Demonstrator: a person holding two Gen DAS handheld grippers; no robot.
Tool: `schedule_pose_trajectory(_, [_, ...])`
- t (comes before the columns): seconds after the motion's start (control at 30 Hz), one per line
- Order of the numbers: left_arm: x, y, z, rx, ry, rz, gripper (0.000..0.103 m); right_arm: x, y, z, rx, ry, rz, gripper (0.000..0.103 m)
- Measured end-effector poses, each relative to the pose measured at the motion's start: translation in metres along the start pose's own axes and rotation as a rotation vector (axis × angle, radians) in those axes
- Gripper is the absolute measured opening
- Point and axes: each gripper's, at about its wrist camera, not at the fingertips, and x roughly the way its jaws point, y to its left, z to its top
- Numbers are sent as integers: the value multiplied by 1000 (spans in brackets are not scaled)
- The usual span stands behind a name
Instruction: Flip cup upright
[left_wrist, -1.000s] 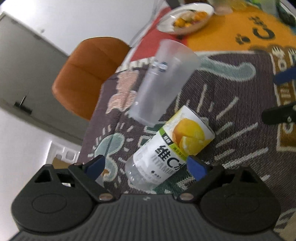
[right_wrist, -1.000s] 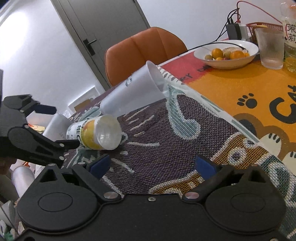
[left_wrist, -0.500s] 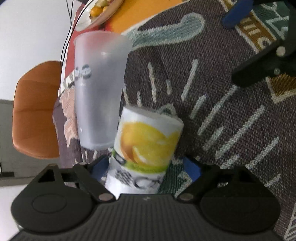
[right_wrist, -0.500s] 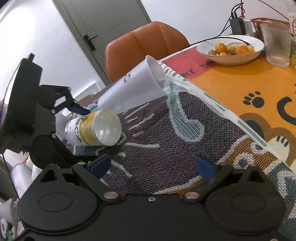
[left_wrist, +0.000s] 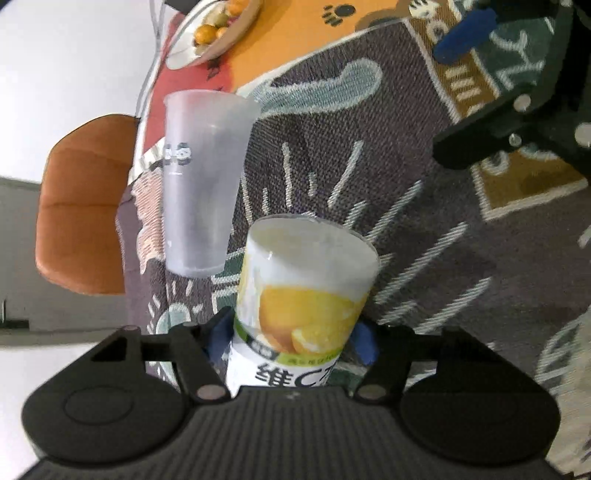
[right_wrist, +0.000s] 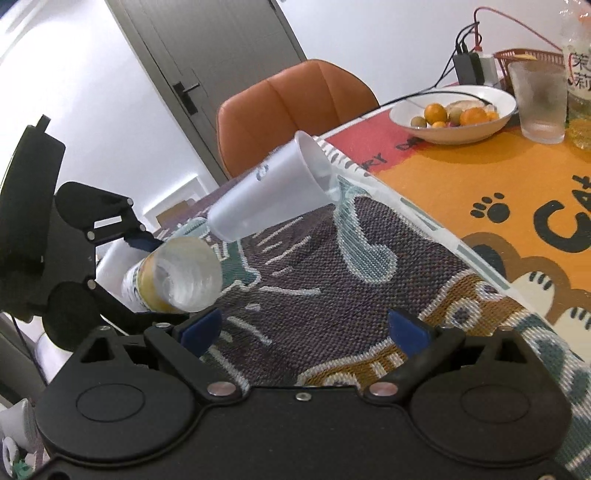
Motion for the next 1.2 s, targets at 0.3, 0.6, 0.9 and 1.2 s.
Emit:
schedule_pose_trajectory(0.3, [-58,-34,-7,-125,28,35,61,-37,6,-16,-25,-31,39,99])
schedule_pose_trajectory(0.6, [-97,-80,-22,-135,41,44,61,-70,14,-35,-70,-56,72,99])
schedule_pose_trajectory(0.9, [-129,-107,-45,-131,123,34,61,-88,16,-46,-71,-72,97,99])
schedule_pose_trajectory(1.2, [-135,-136,-59,-123,189,-44,61,-94,17,-55,-90,-60,119,99])
